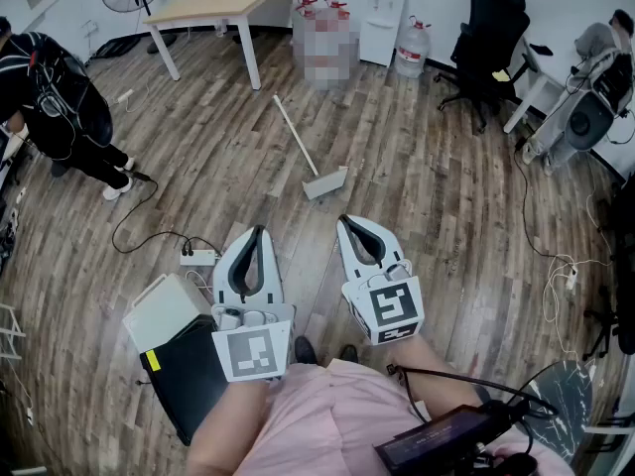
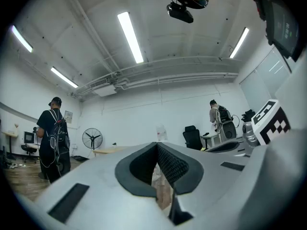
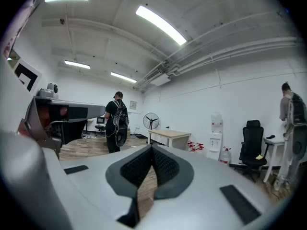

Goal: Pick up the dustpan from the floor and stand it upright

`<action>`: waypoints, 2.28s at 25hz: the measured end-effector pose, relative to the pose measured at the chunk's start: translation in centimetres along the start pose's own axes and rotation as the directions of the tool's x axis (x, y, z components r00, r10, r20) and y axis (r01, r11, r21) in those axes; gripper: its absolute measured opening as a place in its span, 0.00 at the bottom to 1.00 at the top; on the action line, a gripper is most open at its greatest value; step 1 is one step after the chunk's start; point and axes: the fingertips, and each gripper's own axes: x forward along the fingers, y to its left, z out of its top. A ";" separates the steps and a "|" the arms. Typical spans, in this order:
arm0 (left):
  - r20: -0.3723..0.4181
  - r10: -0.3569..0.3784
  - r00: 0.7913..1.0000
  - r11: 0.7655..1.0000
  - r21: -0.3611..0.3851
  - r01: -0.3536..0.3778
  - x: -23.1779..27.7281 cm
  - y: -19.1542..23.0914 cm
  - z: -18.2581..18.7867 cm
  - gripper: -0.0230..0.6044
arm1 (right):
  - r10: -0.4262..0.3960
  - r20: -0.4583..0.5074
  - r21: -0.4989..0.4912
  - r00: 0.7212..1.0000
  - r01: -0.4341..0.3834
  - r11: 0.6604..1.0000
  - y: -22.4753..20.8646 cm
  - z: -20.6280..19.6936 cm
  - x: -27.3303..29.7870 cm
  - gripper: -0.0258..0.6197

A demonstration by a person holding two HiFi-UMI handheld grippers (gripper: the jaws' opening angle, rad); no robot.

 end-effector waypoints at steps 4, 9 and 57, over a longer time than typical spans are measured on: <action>0.004 -0.003 1.000 1.000 -0.003 0.003 0.3 1.1 -0.1 0.06 | -0.003 -0.004 -0.001 1.000 0.003 1.000 0.6 0.1 0.9 0.04; 0.007 -0.008 1.000 1.000 0.001 0.008 0.6 2.9 -0.3 0.06 | -0.017 -0.002 -0.003 1.000 0.017 1.000 1.3 0.3 2.1 0.04; -0.077 0.098 0.992 0.995 0.029 -0.096 39.6 20.9 -9.4 0.06 | 0.041 -0.022 -0.030 0.999 -0.041 0.999 -17.5 0.0 44.5 0.30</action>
